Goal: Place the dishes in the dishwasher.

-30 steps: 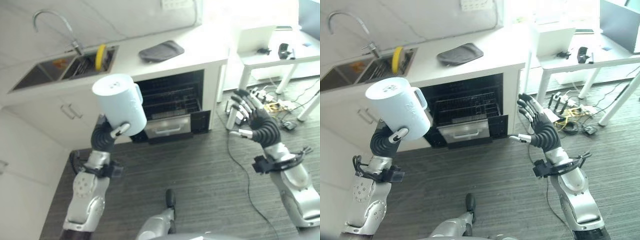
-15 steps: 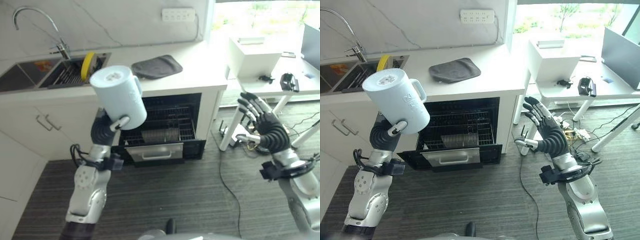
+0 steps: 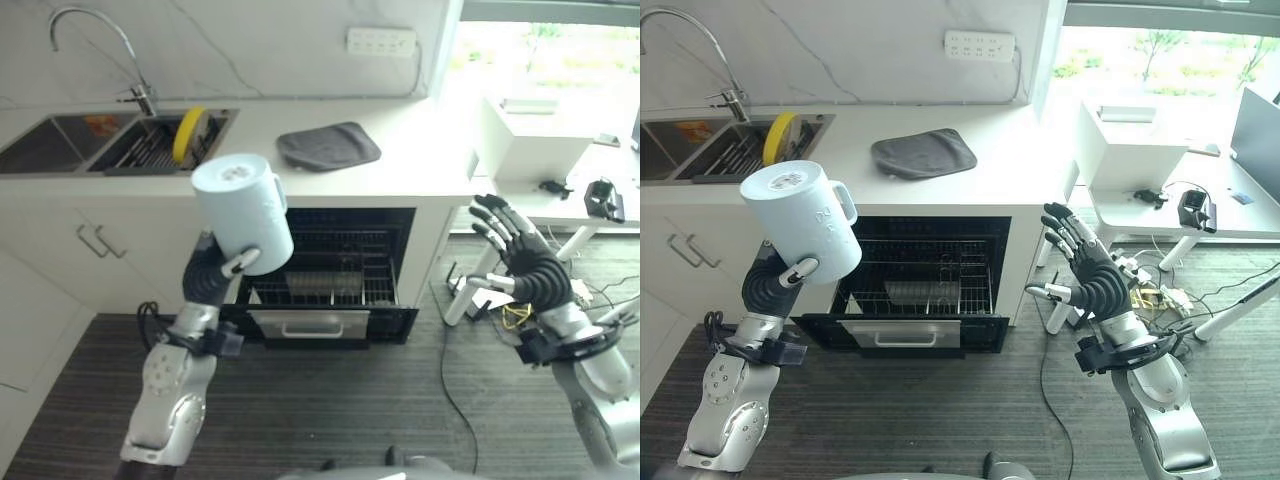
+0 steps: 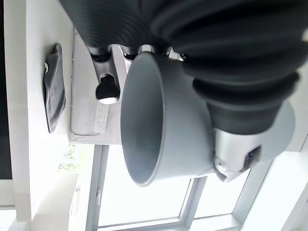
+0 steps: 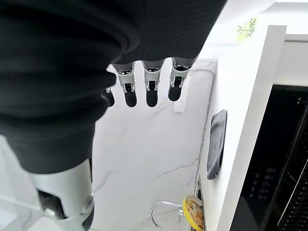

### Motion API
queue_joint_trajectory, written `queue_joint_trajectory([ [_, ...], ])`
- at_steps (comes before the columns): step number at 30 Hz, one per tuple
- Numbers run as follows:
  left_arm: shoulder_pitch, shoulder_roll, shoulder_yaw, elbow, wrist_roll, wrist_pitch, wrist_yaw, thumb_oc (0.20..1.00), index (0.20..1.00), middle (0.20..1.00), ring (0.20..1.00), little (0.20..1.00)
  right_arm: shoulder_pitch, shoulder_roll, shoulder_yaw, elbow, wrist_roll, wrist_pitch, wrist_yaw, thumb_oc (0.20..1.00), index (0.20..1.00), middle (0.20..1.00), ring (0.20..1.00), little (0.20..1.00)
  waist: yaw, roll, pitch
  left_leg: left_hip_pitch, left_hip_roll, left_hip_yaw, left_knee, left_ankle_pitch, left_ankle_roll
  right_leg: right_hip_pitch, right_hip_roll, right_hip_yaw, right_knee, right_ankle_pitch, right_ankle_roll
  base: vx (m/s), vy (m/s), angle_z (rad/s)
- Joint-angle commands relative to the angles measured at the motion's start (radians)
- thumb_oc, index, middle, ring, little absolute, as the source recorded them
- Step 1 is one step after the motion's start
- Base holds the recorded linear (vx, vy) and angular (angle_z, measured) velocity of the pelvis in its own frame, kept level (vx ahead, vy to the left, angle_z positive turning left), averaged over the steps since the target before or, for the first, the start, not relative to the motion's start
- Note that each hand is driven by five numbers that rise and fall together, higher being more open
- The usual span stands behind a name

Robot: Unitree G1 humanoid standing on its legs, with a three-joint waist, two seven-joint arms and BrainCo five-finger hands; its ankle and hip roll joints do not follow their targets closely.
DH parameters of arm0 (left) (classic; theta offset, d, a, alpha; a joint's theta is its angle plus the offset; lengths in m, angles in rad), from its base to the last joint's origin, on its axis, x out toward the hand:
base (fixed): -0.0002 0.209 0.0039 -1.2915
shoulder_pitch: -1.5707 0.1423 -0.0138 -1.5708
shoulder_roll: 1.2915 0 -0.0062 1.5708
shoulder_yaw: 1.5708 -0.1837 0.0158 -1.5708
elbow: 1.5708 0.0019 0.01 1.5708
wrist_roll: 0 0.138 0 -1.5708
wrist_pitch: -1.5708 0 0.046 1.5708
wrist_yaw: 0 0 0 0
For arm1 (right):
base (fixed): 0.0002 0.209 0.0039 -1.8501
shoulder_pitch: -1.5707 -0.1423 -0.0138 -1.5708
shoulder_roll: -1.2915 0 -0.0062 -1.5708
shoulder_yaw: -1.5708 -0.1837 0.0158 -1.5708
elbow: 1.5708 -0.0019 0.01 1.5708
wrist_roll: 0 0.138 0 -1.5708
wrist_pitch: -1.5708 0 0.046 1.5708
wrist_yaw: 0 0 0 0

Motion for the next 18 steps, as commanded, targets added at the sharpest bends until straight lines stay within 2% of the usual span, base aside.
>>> queue_joint_trajectory([
  [1, -0.049, 0.02, 0.034, -0.069, -0.074, -0.068, -0.031, 0.2, 0.2, 0.2, 0.2, 0.2, -0.068, -0.005, 0.009, -0.026, 0.008, -0.048, -0.033, 1.0, 1.0, 1.0, 1.0, 1.0, -0.007, -0.032, -0.015, -0.013, -0.029, 0.094, 0.006, -0.024, -0.004, 0.06, 0.009, 0.031, -0.097, 0.044, 0.035, 0.09, -0.117, 0.27],
  [3, -0.057, 0.019, 0.027, -0.068, -0.082, -0.065, -0.037, 0.2, 0.2, 0.2, 0.2, 0.2, -0.07, -0.002, 0.014, -0.027, 0.003, -0.042, -0.037, 1.0, 1.0, 1.0, 1.0, 1.0, -0.013, -0.031, -0.02, 0.001, -0.023, 0.119, 0.006, -0.035, -0.006, 0.071, 0.01, 0.04, -0.115, 0.048, 0.034, 0.11, -0.133, 0.31],
  [5, -0.059, 0.02, 0.021, -0.076, -0.097, -0.062, -0.042, 0.2, 0.2, 0.2, 0.2, 0.2, -0.071, -0.008, 0.015, -0.027, 0.004, -0.039, -0.043, 1.0, 1.0, 1.0, 1.0, 1.0, -0.019, -0.031, -0.018, 0.016, -0.016, 0.159, 0.022, -0.036, -0.023, 0.084, 0.011, 0.042, -0.13, 0.047, 0.028, 0.09, -0.133, 0.05],
  [8, -0.066, 0.022, 0.008, -0.102, -0.121, -0.067, -0.058, 0.2, 0.2, 0.2, 0.2, 0.2, -0.05, -0.032, -0.01, -0.032, 0.004, -0.051, -0.05, 1.0, 1.0, 1.0, 1.0, 1.0, -0.034, -0.042, 0.014, -0.109, 0.01, 0.224, 0.346, 0.046, -0.097, 0.107, 0.0, 0.024, -0.136, 0.046, 0.004, 0.04, -0.097, 0.21],
  [10, -0.073, 0.015, 0.003, -0.105, -0.139, -0.068, -0.072, 0.2, 0.2, 0.2, 0.2, 0.2, -0.047, -0.036, -0.022, -0.034, -0.005, -0.055, -0.053, 1.0, 1.0, 1.0, 1.0, 1.0, -0.04, -0.047, 0.029, -0.18, 0.047, 0.249, 0.428, 0.063, -0.115, 0.109, -0.012, 0.005, -0.127, 0.044, -0.003, 0.02, -0.011, 1.03],
  [11, -0.078, 0.014, 0.006, -0.099, -0.154, -0.069, -0.088, 0.2, 0.2, 0.2, 0.2, 0.2, -0.05, -0.039, -0.032, -0.026, -0.004, -0.06, -0.053, 1.0, 1.0, 1.0, 1.0, 1.0, -0.044, -0.049, 0.033, -0.196, 0.09, 0.27, 0.392, 0.069, -0.12, 0.117, -0.016, 0.001, -0.135, 0.041, 0.0, 0.09, 0.086, 0.77],
  [12, -0.078, 0.016, 0.007, -0.097, -0.164, -0.074, -0.095, 0.2, 0.2, 0.2, 0.2, 0.2, -0.056, -0.043, -0.036, -0.024, 0.0, -0.058, -0.054, 1.0, 1.0, 1.0, 1.0, 1.0, -0.046, -0.048, 0.032, -0.187, 0.112, 0.276, 0.341, 0.07, -0.119, 0.122, -0.018, 0.003, -0.141, 0.039, 0.005, 0.21, 0.249, 0.31],
  [13, -0.072, 0.017, 0.015, -0.101, -0.175, -0.084, -0.104, 0.2, 0.2, 0.2, 0.2, 0.2, -0.065, -0.045, -0.043, -0.022, 0.004, -0.05, -0.043, 1.0, 1.0, 1.0, 1.0, 1.0, -0.046, -0.038, 0.027, -0.161, 0.141, 0.263, 0.214, 0.079, -0.115, 0.128, -0.018, 0.019, -0.149, 0.03, 0.013, 0.23, 0.295, 0.13],
  [14, -0.068, 0.018, 0.02, -0.104, -0.177, -0.088, -0.106, 0.2, 0.2, 0.2, 0.2, 0.2, -0.066, -0.046, -0.045, -0.022, 0.001, -0.047, -0.04, 1.0, 1.0, 1.0, 1.0, 1.0, -0.044, -0.035, 0.026, -0.141, 0.149, 0.254, 0.157, 0.094, -0.116, 0.134, -0.019, 0.027, -0.15, 0.024, 0.015, 0.34, 0.452, -0.01],
  [15, -0.058, 0.02, 0.038, -0.102, -0.196, -0.095, -0.112, 0.2, 0.2, 0.2, 0.2, 0.2, -0.061, -0.052, -0.058, -0.021, -0.001, -0.046, -0.021, 1.0, 1.0, 1.0, 1.0, 1.0, -0.037, -0.026, 0.019, -0.125, 0.182, 0.203, 0.037, 0.132, -0.125, 0.148, -0.024, 0.052, -0.154, 0.01, 0.017, 0.29, 0.391, -0.19],
  [17, -0.05, 0.015, 0.049, -0.098, -0.206, -0.1, -0.126, 0.2, 0.2, 0.2, 0.2, 0.2, -0.052, -0.059, -0.07, -0.022, 0.008, -0.044, -0.008, 1.0, 1.0, 1.0, 1.0, 1.0, -0.032, -0.021, 0.013, -0.135, 0.2, 0.18, 0.006, 0.135, -0.135, 0.166, -0.036, 0.055, -0.156, -0.006, 0.019, 0.28, 0.423, -0.38],
  [18, -0.049, 0.015, 0.05, -0.082, -0.22, -0.11, -0.149, 0.2, 0.2, 0.2, 0.2, 0.2, -0.049, -0.071, -0.083, -0.013, 0.014, -0.052, -0.006, 1.0, 1.0, 1.0, 1.0, 1.0, -0.035, -0.017, 0.005, -0.143, 0.211, 0.195, 0.006, 0.127, -0.143, 0.183, -0.055, 0.045, -0.155, -0.017, 0.027, 0.25, 0.449, -0.45],
])
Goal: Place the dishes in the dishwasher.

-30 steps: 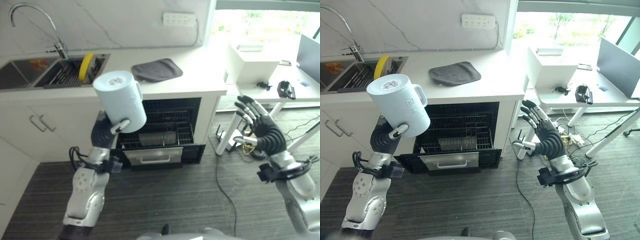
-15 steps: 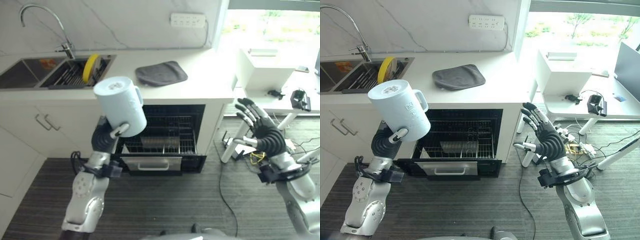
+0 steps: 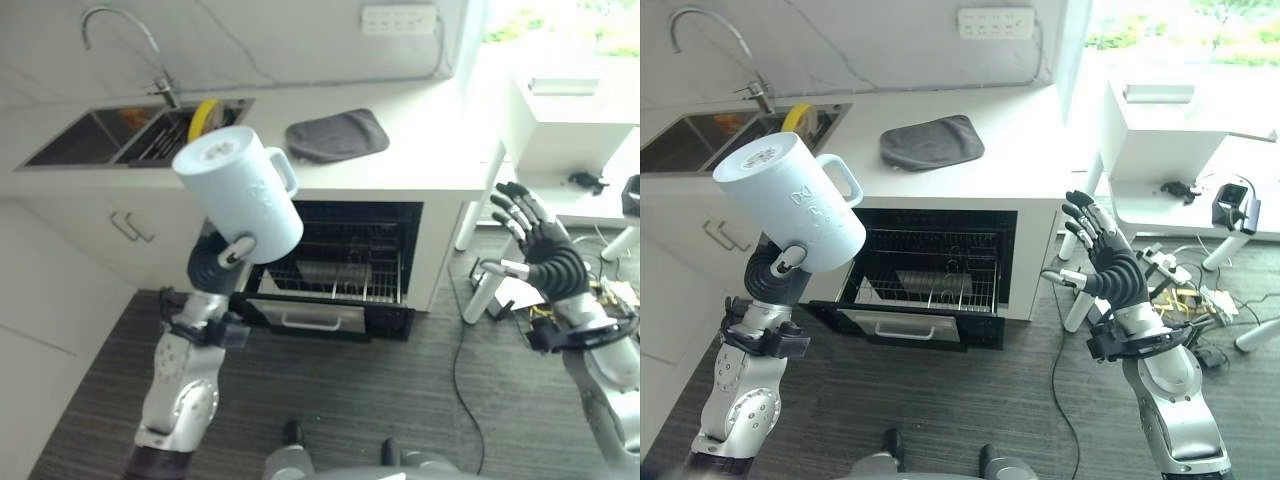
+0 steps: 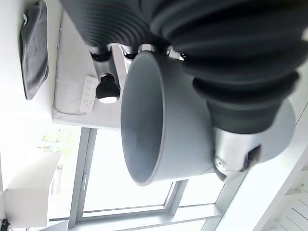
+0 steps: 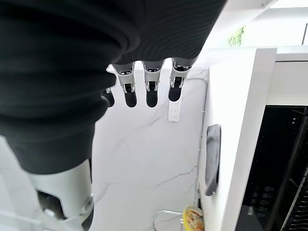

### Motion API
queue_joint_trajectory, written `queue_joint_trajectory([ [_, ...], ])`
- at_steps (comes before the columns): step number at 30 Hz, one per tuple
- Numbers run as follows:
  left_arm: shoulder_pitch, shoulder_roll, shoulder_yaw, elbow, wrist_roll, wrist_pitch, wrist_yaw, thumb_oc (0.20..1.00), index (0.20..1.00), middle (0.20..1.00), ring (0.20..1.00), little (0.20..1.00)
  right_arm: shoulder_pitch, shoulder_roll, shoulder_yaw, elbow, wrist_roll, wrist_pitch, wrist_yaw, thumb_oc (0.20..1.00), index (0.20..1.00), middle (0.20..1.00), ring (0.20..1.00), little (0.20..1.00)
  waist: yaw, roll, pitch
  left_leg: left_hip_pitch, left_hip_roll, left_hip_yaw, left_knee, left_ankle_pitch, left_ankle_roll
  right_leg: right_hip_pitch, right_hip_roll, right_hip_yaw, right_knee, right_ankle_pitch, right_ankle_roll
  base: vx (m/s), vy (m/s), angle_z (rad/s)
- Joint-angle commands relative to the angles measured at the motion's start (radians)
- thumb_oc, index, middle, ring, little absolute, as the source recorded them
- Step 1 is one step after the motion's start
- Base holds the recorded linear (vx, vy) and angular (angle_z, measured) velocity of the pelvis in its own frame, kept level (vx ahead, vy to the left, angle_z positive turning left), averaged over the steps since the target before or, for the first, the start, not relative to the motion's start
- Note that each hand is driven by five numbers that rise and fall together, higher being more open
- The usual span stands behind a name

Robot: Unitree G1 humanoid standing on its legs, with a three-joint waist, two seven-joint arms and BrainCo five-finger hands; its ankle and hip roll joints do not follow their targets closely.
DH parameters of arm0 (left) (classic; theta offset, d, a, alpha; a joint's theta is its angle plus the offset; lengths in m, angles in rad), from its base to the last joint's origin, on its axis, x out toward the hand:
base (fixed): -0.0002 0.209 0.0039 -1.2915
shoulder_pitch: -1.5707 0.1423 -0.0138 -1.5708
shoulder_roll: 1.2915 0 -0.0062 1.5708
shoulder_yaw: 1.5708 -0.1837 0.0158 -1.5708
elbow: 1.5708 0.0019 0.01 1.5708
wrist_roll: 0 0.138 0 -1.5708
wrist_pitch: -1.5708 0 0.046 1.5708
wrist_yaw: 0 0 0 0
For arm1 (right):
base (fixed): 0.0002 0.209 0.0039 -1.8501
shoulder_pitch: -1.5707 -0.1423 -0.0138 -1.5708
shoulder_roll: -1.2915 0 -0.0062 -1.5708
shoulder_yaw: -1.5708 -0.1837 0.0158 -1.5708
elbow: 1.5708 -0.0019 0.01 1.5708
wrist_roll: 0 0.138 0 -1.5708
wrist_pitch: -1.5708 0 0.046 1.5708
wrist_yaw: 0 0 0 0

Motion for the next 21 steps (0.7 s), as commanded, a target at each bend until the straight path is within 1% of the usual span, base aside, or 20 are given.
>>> queue_joint_trajectory([
  [1, 0.018, 0.031, 0.059, -0.074, -0.064, -0.096, -0.046, 0.2, 0.2, 0.2, 0.2, 0.2, -0.016, -0.036, -0.024, -0.047, 0.016, -0.059, 0.021, 1.0, 1.0, 1.0, 1.0, 1.0, 0.014, -0.031, -0.063, 0.013, -0.034, 0.049, 0.009, 0.079, -0.009, 0.095, -0.064, 0.009, -0.046, -0.015, 0.089, 0.32, 0.595, -0.21],
  [2, 0.009, 0.033, 0.05, -0.067, -0.047, -0.1, -0.033, 0.2, 0.2, 0.2, 0.2, 0.2, -0.02, -0.038, -0.028, -0.05, 0.022, -0.055, 0.004, 1.0, 1.0, 1.0, 1.0, 1.0, 0.009, -0.027, -0.069, 0.02, -0.043, 0.055, 0.009, 0.06, -0.008, 0.096, -0.088, -0.005, -0.043, -0.011, 0.105, 0.26, 0.56, -0.01],
  [3, -0.011, 0.038, 0.047, -0.063, -0.033, -0.091, -0.003, 0.2, 0.2, 0.2, 0.2, 0.2, -0.022, -0.033, -0.031, -0.061, 0.035, -0.039, -0.002, 1.0, 1.0, 1.0, 1.0, 1.0, 0.008, -0.023, -0.073, 0.026, -0.063, 0.05, 0.009, 0.051, 0.003, 0.088, -0.107, -0.008, -0.031, -0.002, 0.123, 0.26, 0.547, 0.03],
  [4, -0.021, 0.04, 0.048, -0.062, -0.024, -0.08, 0.012, 0.2, 0.2, 0.2, 0.2, 0.2, -0.022, -0.027, -0.033, -0.069, 0.042, -0.024, -0.009, 1.0, 1.0, 1.0, 1.0, 1.0, 0.01, -0.025, -0.077, 0.031, -0.077, 0.047, 0.009, 0.041, 0.011, 0.085, -0.121, -0.014, -0.018, -0.004, 0.135, 0.25, 0.496, -0.01],
  [5, -0.033, 0.043, 0.053, -0.063, -0.011, -0.065, 0.031, 0.2, 0.2, 0.2, 0.2, 0.2, -0.018, -0.008, -0.031, -0.079, 0.046, -0.001, -0.015, 1.0, 1.0, 1.0, 1.0, 1.0, 0.017, -0.03, -0.08, 0.04, -0.1, 0.053, 0.009, 0.025, 0.03, 0.076, -0.148, -0.034, 0.022, 0.002, 0.157, 0.25, 0.42, -0.07],
  [6, -0.034, 0.046, 0.056, -0.062, -0.003, -0.052, 0.035, 0.2, 0.2, 0.2, 0.2, 0.2, -0.013, 0.009, -0.024, -0.083, 0.028, 0.0, -0.014, 1.0, 1.0, 1.0, 1.0, 1.0, 0.024, -0.036, -0.078, 0.047, -0.115, 0.051, 0.009, 0.017, 0.046, 0.053, -0.166, -0.048, 0.077, 0.017, 0.167, 0.27, 0.398, -0.16],
  [7, -0.031, 0.045, 0.058, -0.057, 0.008, -0.037, 0.033, 0.2, 0.2, 0.2, 0.2, 0.2, -0.009, 0.018, -0.017, -0.086, 0.014, 0.004, -0.019, 1.0, 1.0, 1.0, 1.0, 1.0, 0.029, -0.042, -0.076, 0.056, -0.128, 0.047, 0.009, 0.005, 0.055, 0.044, -0.182, -0.06, 0.116, 0.019, 0.172, 0.21, 0.302, -0.13],
  [8, -0.025, 0.045, 0.063, -0.058, 0.035, -0.028, 0.041, 0.2, 0.2, 0.2, 0.2, 0.2, -0.006, 0.029, -0.012, -0.092, 0.019, 0.015, -0.023, 1.0, 1.0, 1.0, 1.0, 1.0, 0.037, -0.044, -0.071, 0.062, -0.139, 0.041, 0.009, 0.002, 0.068, 0.021, -0.192, -0.075, 0.182, 0.035, 0.168, 0.19, 0.259, -0.07],
  [9, -0.023, 0.046, 0.064, -0.059, 0.059, -0.019, 0.047, 0.2, 0.2, 0.2, 0.2, 0.2, -0.004, 0.035, -0.008, -0.094, 0.027, 0.022, -0.028, 1.0, 1.0, 1.0, 1.0, 1.0, 0.042, -0.045, -0.069, 0.066, -0.145, 0.037, 0.009, -0.001, 0.076, 0.001, -0.197, -0.078, 0.223, 0.037, 0.166, 0.15, 0.243, 0.05],
  [10, -0.019, 0.049, 0.065, -0.059, 0.084, -0.016, 0.05, 0.2, 0.2, 0.2, 0.2, 0.2, 0.002, 0.048, -0.004, -0.093, 0.029, 0.021, -0.026, 1.0, 1.0, 1.0, 1.0, 1.0, 0.044, -0.042, -0.066, 0.069, -0.149, 0.035, 0.009, -0.002, 0.084, -0.018, -0.193, -0.076, 0.282, 0.035, 0.161, 0.17, 0.215, 0.07],
  [11, -0.014, 0.053, 0.068, -0.055, 0.123, -0.026, 0.058, 0.2, 0.2, 0.2, 0.2, 0.2, 0.009, 0.062, 0.006, -0.09, 0.026, 0.02, -0.023, 1.0, 1.0, 1.0, 1.0, 1.0, 0.048, -0.042, -0.062, 0.076, -0.157, 0.035, 0.009, -0.004, 0.092, -0.04, -0.186, -0.074, 0.322, 0.033, 0.153, 0.17, 0.173, 0.07],
  [12, -0.011, 0.055, 0.068, -0.054, 0.139, -0.027, 0.062, 0.2, 0.2, 0.2, 0.2, 0.2, 0.01, 0.066, 0.013, -0.09, 0.021, 0.024, -0.023, 1.0, 1.0, 1.0, 1.0, 1.0, 0.049, -0.043, -0.06, 0.078, -0.16, 0.036, 0.009, -0.004, 0.093, -0.047, -0.183, -0.074, 0.326, 0.036, 0.15, 0.19, 0.119, 0.01],
  [14, -0.009, 0.073, 0.07, -0.061, 0.15, -0.017, 0.08, 0.2, 0.2, 0.2, 0.2, 0.2, 0.017, 0.071, 0.032, -0.089, -0.002, 0.023, -0.028, 1.0, 1.0, 1.0, 1.0, 1.0, 0.051, -0.048, -0.056, 0.083, -0.163, 0.054, 0.009, -0.012, 0.091, -0.051, -0.166, -0.094, 0.254, 0.021, 0.146, 0.17, 0.015, -0.12],
  [15, -0.013, 0.085, 0.067, -0.061, 0.158, -0.017, 0.097, 0.2, 0.2, 0.2, 0.2, 0.2, 0.021, 0.068, 0.039, -0.083, -0.009, 0.011, -0.035, 1.0, 1.0, 1.0, 1.0, 1.0, 0.048, -0.053, -0.052, 0.088, -0.163, 0.072, 0.009, -0.022, 0.088, -0.045, -0.148, -0.11, 0.167, 0.009, 0.147, 0.17, -0.074, -0.19],
  [16, -0.016, 0.089, 0.063, -0.064, 0.164, -0.016, 0.108, 0.2, 0.2, 0.2, 0.2, 0.2, 0.018, 0.064, 0.04, -0.08, -0.005, 0.009, -0.041, 1.0, 1.0, 1.0, 1.0, 1.0, 0.047, -0.056, -0.049, 0.093, -0.162, 0.087, 0.009, -0.03, 0.085, -0.041, -0.144, -0.121, 0.11, 0.02, 0.149, 0.18, -0.137, -0.26],
  [17, -0.02, 0.09, 0.057, -0.063, 0.175, -0.018, 0.119, 0.2, 0.2, 0.2, 0.2, 0.2, 0.008, 0.061, 0.045, -0.071, -0.002, 0.005, -0.055, 1.0, 1.0, 1.0, 1.0, 1.0, 0.045, -0.062, -0.046, 0.101, -0.163, 0.102, 0.009, -0.041, 0.083, -0.042, -0.145, -0.129, 0.051, 0.049, 0.154, 0.11, -0.107, -0.3],
  [18, -0.021, 0.09, 0.056, -0.063, 0.178, -0.018, 0.122, 0.2, 0.2, 0.2, 0.2, 0.2, 0.005, 0.061, 0.046, -0.069, -0.002, 0.004, -0.057, 1.0, 1.0, 1.0, 1.0, 1.0, 0.044, -0.062, -0.044, 0.103, -0.163, 0.104, 0.009, -0.043, 0.083, -0.039, -0.143, -0.128, 0.037, 0.058, 0.155, 0.17, -0.18, -0.37],
  [19, -0.027, 0.089, 0.041, -0.065, 0.215, -0.022, 0.151, 0.2, 0.2, 0.2, 0.2, 0.2, -0.015, 0.06, 0.058, -0.066, 0.007, 0.003, -0.073, 1.0, 1.0, 1.0, 1.0, 1.0, 0.029, -0.066, -0.039, 0.117, -0.163, 0.118, 0.009, -0.059, 0.085, -0.047, -0.133, -0.093, -0.027, 0.101, 0.164, 0.22, -0.207, -0.32],
  [21, -0.028, 0.091, 0.03, -0.066, 0.246, -0.023, 0.176, 0.2, 0.2, 0.2, 0.2, 0.2, -0.019, 0.06, 0.063, -0.071, 0.009, 0.012, -0.086, 1.0, 1.0, 1.0, 1.0, 1.0, 0.012, -0.065, -0.045, 0.137, -0.16, 0.12, 0.009, -0.076, 0.089, -0.041, -0.115, -0.049, -0.042, 0.1, 0.156, 0.31, -0.32, -0.14],
])
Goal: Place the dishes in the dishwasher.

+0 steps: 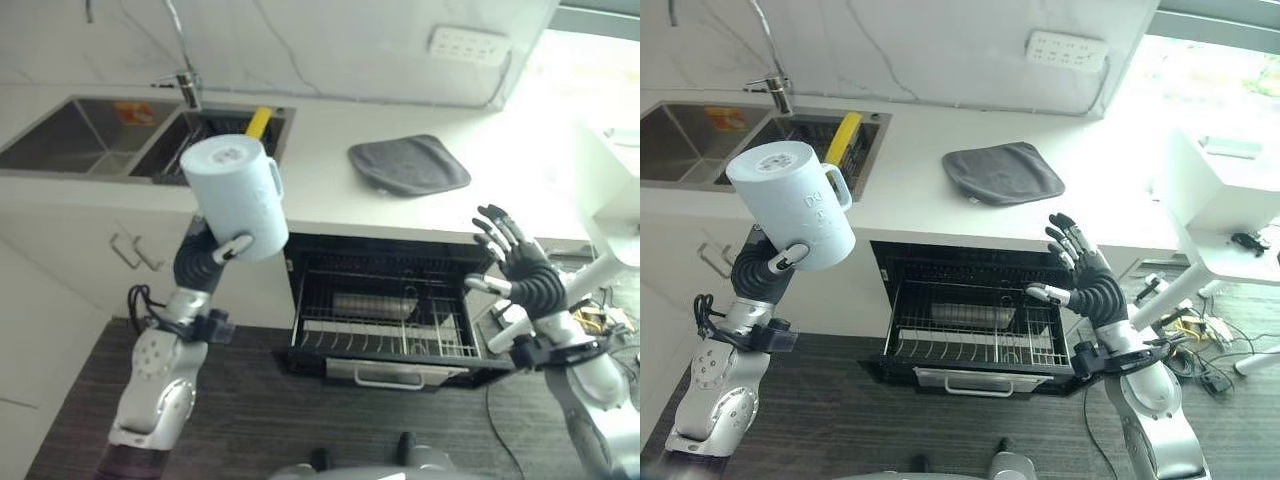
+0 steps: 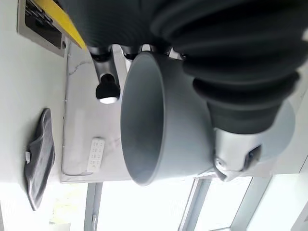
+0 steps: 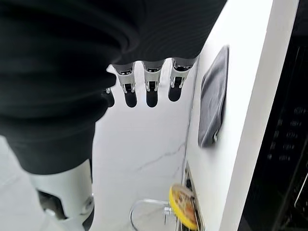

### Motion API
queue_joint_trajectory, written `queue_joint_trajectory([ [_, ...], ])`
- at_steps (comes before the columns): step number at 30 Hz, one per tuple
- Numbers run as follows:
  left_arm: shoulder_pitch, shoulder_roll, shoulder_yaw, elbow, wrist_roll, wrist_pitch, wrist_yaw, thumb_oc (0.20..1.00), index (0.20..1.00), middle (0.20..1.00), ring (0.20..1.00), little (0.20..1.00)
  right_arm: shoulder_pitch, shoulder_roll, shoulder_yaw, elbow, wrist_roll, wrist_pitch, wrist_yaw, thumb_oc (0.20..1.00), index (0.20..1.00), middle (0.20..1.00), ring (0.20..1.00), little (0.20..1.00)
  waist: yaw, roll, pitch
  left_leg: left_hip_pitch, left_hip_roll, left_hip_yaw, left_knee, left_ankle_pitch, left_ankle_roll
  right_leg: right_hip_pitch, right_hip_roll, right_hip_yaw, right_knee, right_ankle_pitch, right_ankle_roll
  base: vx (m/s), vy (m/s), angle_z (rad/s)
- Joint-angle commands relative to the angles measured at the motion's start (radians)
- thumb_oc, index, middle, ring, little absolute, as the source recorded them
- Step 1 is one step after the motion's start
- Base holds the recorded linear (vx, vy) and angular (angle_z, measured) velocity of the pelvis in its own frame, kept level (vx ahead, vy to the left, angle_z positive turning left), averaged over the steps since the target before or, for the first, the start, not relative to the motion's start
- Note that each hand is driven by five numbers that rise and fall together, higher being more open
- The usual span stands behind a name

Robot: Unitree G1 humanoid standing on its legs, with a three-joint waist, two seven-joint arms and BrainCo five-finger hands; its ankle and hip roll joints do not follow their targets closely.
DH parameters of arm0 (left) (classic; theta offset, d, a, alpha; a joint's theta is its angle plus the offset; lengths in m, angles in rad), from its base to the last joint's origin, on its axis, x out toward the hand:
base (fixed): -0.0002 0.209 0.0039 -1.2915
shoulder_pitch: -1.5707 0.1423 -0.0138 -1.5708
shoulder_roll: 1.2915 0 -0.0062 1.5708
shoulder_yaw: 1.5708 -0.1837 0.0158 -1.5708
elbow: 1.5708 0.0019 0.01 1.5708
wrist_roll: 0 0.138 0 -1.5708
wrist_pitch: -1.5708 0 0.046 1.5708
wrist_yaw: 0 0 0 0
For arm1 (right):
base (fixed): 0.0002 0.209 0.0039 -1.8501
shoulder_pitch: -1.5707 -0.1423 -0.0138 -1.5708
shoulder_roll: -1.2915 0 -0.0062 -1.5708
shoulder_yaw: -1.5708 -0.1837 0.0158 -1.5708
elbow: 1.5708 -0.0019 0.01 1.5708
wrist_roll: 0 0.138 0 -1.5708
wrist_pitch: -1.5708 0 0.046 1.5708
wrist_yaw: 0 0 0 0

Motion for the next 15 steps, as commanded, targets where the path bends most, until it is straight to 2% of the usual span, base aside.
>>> queue_joint_trajectory([
  [1, -0.038, -0.016, 0.011, -0.075, 0.079, -0.045, 0.049, 0.2, 0.2, 0.2, 0.2, 0.2, -0.069, -0.031, -0.01, -0.048, 0.008, -0.043, -0.046, 1.0, 1.0, 1.0, 1.0, 1.0, -0.016, 0.007, 0.004, 0.013, 0.113, -0.052, 0.002, -0.017, -0.039, 0.124, 0.073, 0.037, -0.117, 0.071, -0.024, 0.36, -0.409, 0.05],
  [7, -0.016, -0.032, 0.012, -0.085, 0.094, -0.019, 0.069, 0.2, 0.2, 0.2, 0.2, 0.2, -0.063, -0.037, -0.025, -0.049, 0.014, -0.008, -0.063, 1.0, 1.0, 1.0, 1.0, 1.0, -0.025, 0.023, -0.018, 0.028, 0.155, -0.035, 0.002, -0.003, -0.07, 0.137, 0.117, 0.055, -0.117, 0.034, -0.056, 0.21, -0.258, -0.02],
  [11, 0.0, -0.034, 0.012, -0.087, 0.095, -0.033, 0.066, 0.2, 0.2, 0.2, 0.2, 0.2, -0.044, -0.036, -0.04, -0.048, 0.03, -0.013, -0.047, 1.0, 1.0, 1.0, 1.0, 1.0, -0.036, 0.033, -0.018, 0.026, 0.178, -0.024, 0.002, 0.016, -0.09, 0.135, 0.136, 0.061, -0.117, 0.024, -0.07, 0.1, -0.219, 0.05],
  [12, -0.001, -0.034, 0.006, -0.087, 0.088, -0.038, 0.067, 0.2, 0.2, 0.2, 0.2, 0.2, -0.044, -0.034, -0.038, -0.048, 0.031, -0.011, -0.038, 1.0, 1.0, 1.0, 1.0, 1.0, -0.037, 0.037, -0.015, 0.022, 0.184, -0.024, 0.012, 0.027, -0.098, 0.136, 0.142, 0.064, -0.117, 0.021, -0.075, 0.05, -0.211, 0.11],
  [13, 0.0, -0.037, -0.003, -0.089, 0.091, -0.046, 0.074, 0.2, 0.2, 0.2, 0.2, 0.2, -0.052, -0.045, -0.029, -0.047, 0.045, -0.001, -0.02, 1.0, 1.0, 1.0, 1.0, 1.0, -0.034, 0.036, -0.005, -0.01, 0.179, -0.046, 0.112, 0.025, -0.108, 0.138, 0.145, 0.071, -0.117, 0.023, -0.086, 0.03, -0.191, 0.08],
  [14, 0.005, -0.039, -0.008, -0.093, 0.102, -0.054, 0.078, 0.2, 0.2, 0.2, 0.2, 0.2, -0.056, -0.047, -0.021, -0.047, 0.035, 0.001, -0.01, 1.0, 1.0, 1.0, 1.0, 1.0, -0.028, 0.036, -0.001, -0.031, 0.171, -0.063, 0.152, 0.032, -0.109, 0.139, 0.146, 0.072, -0.117, 0.025, -0.089, 0.01, -0.129, 0.02],
  [15, 0.01, -0.041, -0.012, -0.093, 0.119, -0.065, 0.084, 0.2, 0.2, 0.2, 0.2, 0.2, -0.061, -0.053, -0.016, -0.047, 0.036, 0.007, 0.002, 1.0, 1.0, 1.0, 1.0, 1.0, -0.022, 0.037, 0.003, -0.049, 0.172, -0.072, 0.15, 0.046, -0.111, 0.142, 0.146, 0.07, -0.117, 0.027, -0.088, -0.01, -0.021, -0.03],
])
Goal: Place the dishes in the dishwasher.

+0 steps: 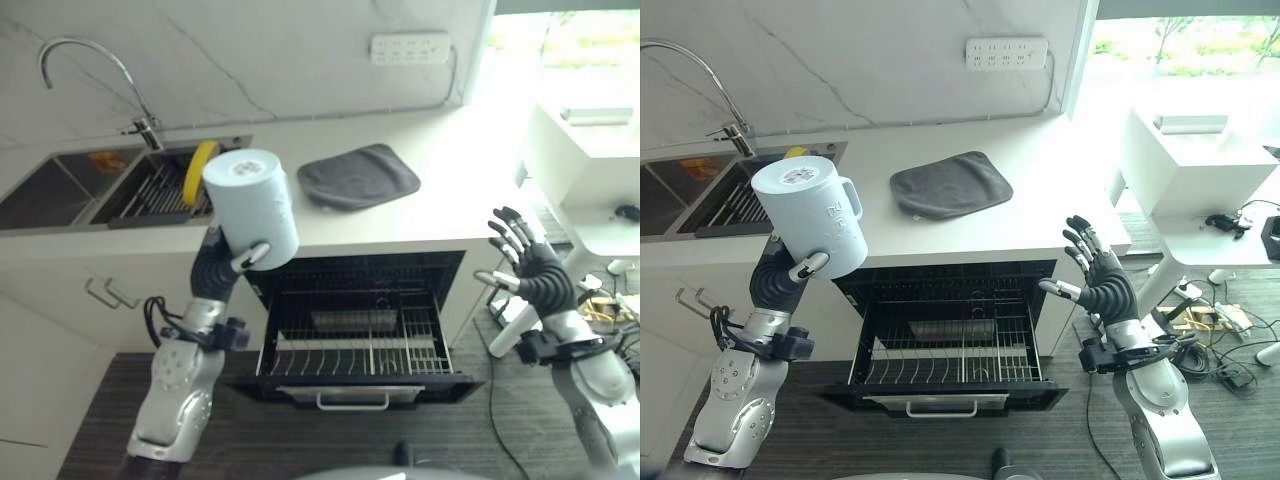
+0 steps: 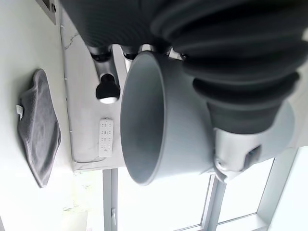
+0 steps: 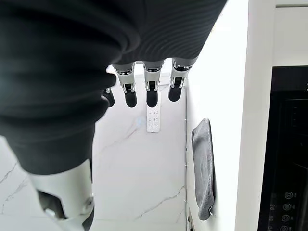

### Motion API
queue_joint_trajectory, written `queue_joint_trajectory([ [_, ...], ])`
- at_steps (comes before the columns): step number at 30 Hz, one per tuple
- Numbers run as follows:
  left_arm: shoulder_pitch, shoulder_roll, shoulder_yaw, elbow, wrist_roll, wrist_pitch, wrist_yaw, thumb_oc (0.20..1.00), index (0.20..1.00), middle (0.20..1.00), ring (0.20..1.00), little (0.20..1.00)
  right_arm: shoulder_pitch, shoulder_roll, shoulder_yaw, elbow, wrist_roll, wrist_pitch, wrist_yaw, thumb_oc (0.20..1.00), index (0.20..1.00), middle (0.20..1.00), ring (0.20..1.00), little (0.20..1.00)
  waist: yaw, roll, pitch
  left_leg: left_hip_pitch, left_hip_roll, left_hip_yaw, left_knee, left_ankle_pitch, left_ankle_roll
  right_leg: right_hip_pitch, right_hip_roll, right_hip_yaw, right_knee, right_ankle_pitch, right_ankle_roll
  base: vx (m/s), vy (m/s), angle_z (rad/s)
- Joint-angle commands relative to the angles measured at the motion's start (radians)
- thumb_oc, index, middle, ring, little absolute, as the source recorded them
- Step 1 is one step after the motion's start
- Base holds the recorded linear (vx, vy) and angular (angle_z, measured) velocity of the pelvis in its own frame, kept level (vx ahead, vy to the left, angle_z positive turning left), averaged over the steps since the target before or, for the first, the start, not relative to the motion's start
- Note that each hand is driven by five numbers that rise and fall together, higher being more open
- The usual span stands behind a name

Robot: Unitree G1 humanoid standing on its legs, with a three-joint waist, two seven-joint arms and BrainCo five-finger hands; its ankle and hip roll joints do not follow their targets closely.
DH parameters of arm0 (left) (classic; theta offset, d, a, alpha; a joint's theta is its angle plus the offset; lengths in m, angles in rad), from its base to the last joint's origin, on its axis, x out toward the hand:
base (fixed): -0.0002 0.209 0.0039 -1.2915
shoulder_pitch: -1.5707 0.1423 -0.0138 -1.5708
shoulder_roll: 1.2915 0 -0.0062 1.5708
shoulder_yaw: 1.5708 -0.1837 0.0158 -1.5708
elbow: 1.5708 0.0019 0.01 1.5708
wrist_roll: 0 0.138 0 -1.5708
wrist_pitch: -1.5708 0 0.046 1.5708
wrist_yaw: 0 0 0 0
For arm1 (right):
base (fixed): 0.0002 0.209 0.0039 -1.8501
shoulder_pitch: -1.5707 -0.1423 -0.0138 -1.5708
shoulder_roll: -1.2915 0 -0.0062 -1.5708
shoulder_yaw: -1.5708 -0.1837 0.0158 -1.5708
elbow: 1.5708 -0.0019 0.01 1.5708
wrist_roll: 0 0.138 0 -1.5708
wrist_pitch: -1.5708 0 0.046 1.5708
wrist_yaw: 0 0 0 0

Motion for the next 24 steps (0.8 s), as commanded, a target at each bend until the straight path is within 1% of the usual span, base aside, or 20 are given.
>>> queue_joint_trajectory([
  [1, -0.024, 0.039, 0.022, -0.057, 0.054, -0.091, 0.026, 0.2, 0.2, 0.2, 0.2, 0.2, -0.068, -0.017, 0.008, -0.059, 0.033, -0.015, 0.04, 1.0, 1.0, 1.0, 1.0, 1.0, 0.001, -0.1, 0.021, -0.045, -0.009, -0.031, 0.079, 0.014, -0.026, 0.07, -0.062, 0.041, -0.027, -0.02, 0.054, -0.02, 0.043, -0.03],
  [2, -0.037, 0.04, 0.01, -0.049, 0.067, -0.092, 0.04, 0.2, 0.2, 0.2, 0.2, 0.2, -0.088, -0.025, 0.02, -0.051, 0.039, -0.007, 0.044, 1.0, 1.0, 1.0, 1.0, 1.0, -0.001, -0.098, 0.023, -0.033, 0.005, 0.0, 0.003, 0.03, -0.028, 0.072, -0.067, 0.03, -0.027, -0.025, 0.06, -0.03, 0.099, 0.07],
  [3, -0.06, 0.044, -0.004, -0.029, 0.085, -0.088, 0.066, 0.2, 0.2, 0.2, 0.2, 0.2, -0.109, -0.03, 0.034, -0.034, 0.046, -0.011, 0.049, 1.0, 1.0, 1.0, 1.0, 1.0, -0.005, -0.093, 0.028, -0.035, 0.028, 0.035, -0.038, 0.056, -0.035, 0.08, -0.074, 0.008, -0.027, -0.03, 0.064, -0.04, 0.128, 0.18],
  [4, -0.08, 0.044, -0.015, -0.002, 0.106, -0.098, 0.103, 0.2, 0.2, 0.2, 0.2, 0.2, -0.127, -0.04, 0.042, -0.021, 0.061, -0.007, 0.052, 1.0, 1.0, 1.0, 1.0, 1.0, -0.01, -0.091, 0.028, -0.027, 0.028, 0.031, -0.045, 0.05, -0.032, 0.081, -0.078, -0.001, -0.027, -0.032, 0.064, -0.07, 0.197, 0.25],
  [5, -0.117, 0.041, -0.034, 0.044, 0.142, -0.106, 0.186, 0.2, 0.2, 0.2, 0.2, 0.2, -0.155, -0.054, 0.062, -0.002, 0.068, -0.012, 0.051, 1.0, 1.0, 1.0, 1.0, 1.0, -0.011, -0.088, 0.019, -0.022, 0.016, 0.004, -0.045, 0.028, -0.027, 0.079, -0.087, -0.013, -0.027, -0.032, 0.069, -0.06, 0.186, 0.23],
  [7, -0.133, 0.037, -0.039, 0.059, 0.149, -0.089, 0.214, 0.2, 0.2, 0.2, 0.2, 0.2, -0.164, -0.058, 0.06, -0.005, 0.103, 0.0, 0.064, 1.0, 1.0, 1.0, 1.0, 1.0, -0.014, -0.087, 0.011, -0.019, 0.015, 0.008, -0.045, 0.025, -0.029, 0.08, -0.094, -0.028, -0.027, -0.032, 0.073, -0.05, 0.158, 0.1],
  [8, -0.153, 0.028, -0.052, 0.073, 0.201, -0.067, 0.258, 0.2, 0.2, 0.2, 0.2, 0.2, -0.175, -0.052, 0.065, -0.014, 0.13, 0.021, 0.064, 1.0, 1.0, 1.0, 1.0, 1.0, -0.015, -0.091, 0.001, -0.011, 0.018, 0.019, -0.045, 0.019, -0.031, 0.083, -0.103, -0.046, -0.027, -0.033, 0.077, -0.04, 0.133, -0.04],
  [10, -0.176, 0.028, -0.069, 0.09, 0.3, -0.067, 0.325, 0.2, 0.2, 0.2, 0.2, 0.2, -0.19, -0.039, 0.08, -0.019, 0.13, 0.034, 0.053, 1.0, 1.0, 1.0, 1.0, 1.0, -0.013, -0.096, -0.006, -0.004, 0.013, 0.019, -0.045, 0.012, -0.028, 0.09, -0.111, -0.058, -0.027, -0.029, 0.082, -0.03, 0.127, 0.17],
  [11, -0.207, 0.03, -0.087, 0.106, 0.355, -0.054, 0.384, 0.2, 0.2, 0.2, 0.2, 0.2, -0.217, -0.032, 0.099, -0.017, 0.135, 0.045, 0.028, 1.0, 1.0, 1.0, 1.0, 1.0, -0.009, -0.101, -0.01, 0.001, 0.007, 0.014, -0.045, 0.003, -0.023, 0.096, -0.116, -0.063, -0.027, -0.03, 0.085, -0.02, 0.106, 0.23],
  [12, -0.223, 0.03, -0.094, 0.117, 0.386, -0.052, 0.409, 0.2, 0.2, 0.2, 0.2, 0.2, -0.231, -0.026, 0.109, -0.011, 0.137, 0.045, 0.02, 1.0, 1.0, 1.0, 1.0, 1.0, -0.008, -0.103, -0.01, 0.003, 0.005, 0.013, -0.045, 0.0, -0.021, 0.097, -0.118, -0.064, -0.027, -0.03, 0.086, -0.02, 0.108, 0.19],
  [14, -0.283, 0.027, -0.128, 0.175, 0.481, -0.055, 0.507, 0.2, 0.2, 0.2, 0.2, 0.2, -0.286, 0.004, 0.145, 0.008, 0.155, 0.051, -0.02, 1.0, 1.0, 1.0, 1.0, 1.0, -0.004, -0.109, -0.017, 0.012, -0.005, 0.014, -0.045, -0.011, -0.014, 0.102, -0.124, -0.059, -0.027, -0.026, 0.092, -0.01, 0.09, 0.07],
  [17, -0.362, 0.008, -0.179, 0.236, 0.621, -0.041, 0.643, 0.2, 0.2, 0.2, 0.2, 0.2, -0.355, 0.047, 0.197, 0.052, 0.178, 0.045, -0.085, 1.0, 1.0, 1.0, 1.0, 1.0, 0.0, -0.115, -0.024, 0.026, -0.014, 0.019, -0.045, -0.026, -0.004, 0.111, -0.132, -0.058, -0.027, -0.025, 0.097, -0.01, 0.077, 0.03],
  [22, -0.49, -0.035, -0.257, 0.361, 0.753, -0.004, 0.84, 0.2, 0.2, 0.2, 0.2, 0.2, -0.481, 0.118, 0.278, 0.111, 0.207, 0.061, -0.163, 1.0, 1.0, 1.0, 1.0, 1.0, 0.001, -0.123, -0.037, 0.045, -0.024, 0.027, -0.045, -0.044, 0.009, 0.123, -0.14, -0.049, -0.027, -0.025, 0.103, -0.01, 0.04, -0.02],
  [24, -0.523, -0.057, -0.281, 0.395, 0.791, 0.005, 0.889, 0.2, 0.2, 0.2, 0.2, 0.2, -0.524, 0.146, 0.306, 0.129, 0.203, 0.071, -0.187, 1.0, 1.0, 1.0, 1.0, 1.0, 0.003, -0.126, -0.044, 0.052, -0.027, 0.032, -0.045, -0.051, 0.012, 0.127, -0.142, -0.048, -0.027, -0.025, 0.104, 0.03, 0.024, -0.11],
])
